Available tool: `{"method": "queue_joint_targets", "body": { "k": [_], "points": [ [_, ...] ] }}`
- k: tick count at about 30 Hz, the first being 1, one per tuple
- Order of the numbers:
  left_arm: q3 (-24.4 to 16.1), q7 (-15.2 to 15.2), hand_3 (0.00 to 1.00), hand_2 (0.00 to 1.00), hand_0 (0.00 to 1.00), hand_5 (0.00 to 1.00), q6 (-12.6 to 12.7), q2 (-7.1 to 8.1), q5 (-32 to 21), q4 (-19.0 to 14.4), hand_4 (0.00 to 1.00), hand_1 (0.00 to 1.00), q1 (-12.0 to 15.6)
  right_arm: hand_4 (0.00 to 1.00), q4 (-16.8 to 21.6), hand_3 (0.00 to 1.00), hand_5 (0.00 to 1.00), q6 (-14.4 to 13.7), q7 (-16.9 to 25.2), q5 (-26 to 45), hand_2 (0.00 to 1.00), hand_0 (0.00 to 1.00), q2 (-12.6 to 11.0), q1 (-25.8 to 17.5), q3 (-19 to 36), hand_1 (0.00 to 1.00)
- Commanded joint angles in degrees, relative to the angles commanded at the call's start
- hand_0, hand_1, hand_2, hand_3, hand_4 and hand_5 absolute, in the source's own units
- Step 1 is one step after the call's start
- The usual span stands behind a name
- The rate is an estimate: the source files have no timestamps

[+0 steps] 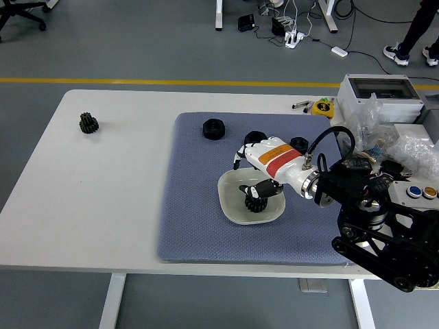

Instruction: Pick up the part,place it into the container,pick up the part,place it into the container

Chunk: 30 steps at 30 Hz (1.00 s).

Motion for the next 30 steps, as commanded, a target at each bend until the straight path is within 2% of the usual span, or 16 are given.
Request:
{"method": "queue_joint_targets", "body": {
  "k": [2,3,8,9,10,14,15,20,21,26,27,30],
  "points": [
    [-0.1,0.0,0.61,0.754,0.721,0.574,0.0,0.0,0.2,0.0,0.68,0.723,0.1,0.846,-0.5,0.667,0.267,-4.7,0.3,4.5,0.753,0.439,-0.6,-0.8,0.5,0.554],
    [-0.2,0.1,0.61,0.754,0.721,0.574,-0.1,0.0,0.3,0.0,0.681,0.723,0.1,0.932,-0.7,0.837,0.361,-6.6,0.7,7.1,0.824,0.712,-0.8,-1.1,0.7,0.74],
    [-0.4,0.2,0.61,0.754,0.721,0.574,-0.2,-0.03,0.7,0.0,0.681,0.723,0.1,0.932,-1.6,0.837,0.361,-10.4,4.3,18.9,0.824,0.712,-1.6,-2.8,1.2,0.74],
    [-0.5,0.3,0.61,0.754,0.721,0.572,-0.2,-0.04,0.9,0.0,0.679,0.723,0.1,0.995,-1.8,0.88,0.508,-11.0,5.7,21.1,0.873,0.836,-1.7,-3.3,1.3,0.829],
    [-0.7,0.3,0.61,0.754,0.721,0.572,-0.2,-0.05,1.1,0.0,0.679,0.723,0.1,0.995,-1.8,0.88,0.508,-11.4,7.1,23.7,0.873,0.836,-1.9,-3.8,1.3,0.829],
    [-0.7,0.3,0.61,0.754,0.721,0.572,-0.3,-0.11,1.1,0.0,0.679,0.723,0.0,0.995,-1.6,0.88,0.508,-11.4,13.0,33.4,0.873,0.836,-2.6,-5.4,1.2,0.829],
    [-0.7,0.3,0.61,0.754,0.721,0.574,-0.3,-0.11,1.1,0.0,0.679,0.723,0.0,0.998,-1.5,0.92,0.852,-11.3,14.1,35.7,0.876,0.864,-2.8,-5.8,1.2,0.843],
    [-0.5,0.1,0.61,0.754,0.721,0.574,-0.2,-0.16,0.8,0.0,0.679,0.723,-0.2,0.998,-0.2,0.92,0.852,-10.7,20.3,47.9,0.876,0.864,-3.4,-7.9,1.3,0.843],
    [-0.4,0.1,0.61,0.754,0.719,0.575,-0.2,-0.16,0.7,0.0,0.68,0.723,-0.2,0.998,-0.1,0.946,0.946,-10.7,21.4,50.2,0.881,0.895,-3.4,-8.4,1.3,0.853],
    [-0.2,-0.1,0.61,0.754,0.719,0.575,-0.2,-0.18,0.3,0.0,0.68,0.723,-0.4,0.998,-0.4,0.946,0.946,-9.5,26.9,62.5,0.881,0.895,-3.1,-10.2,1.3,0.853],
    [-0.1,-0.1,0.61,0.754,0.719,0.577,-0.2,-0.19,0.2,0.0,0.68,0.725,-0.5,0.998,-0.6,0.97,0.998,-9.3,27.7,64.7,0.894,0.953,-3.0,-10.5,1.4,0.872],
    [0.0,-0.2,0.61,0.754,0.719,0.577,-0.1,-0.18,0.1,-0.1,0.68,0.725,-0.6,0.998,-1.1,0.97,0.998,-9.6,30.1,72.2,0.894,0.953,-2.8,-11.4,1.7,0.872]
  ]
}}
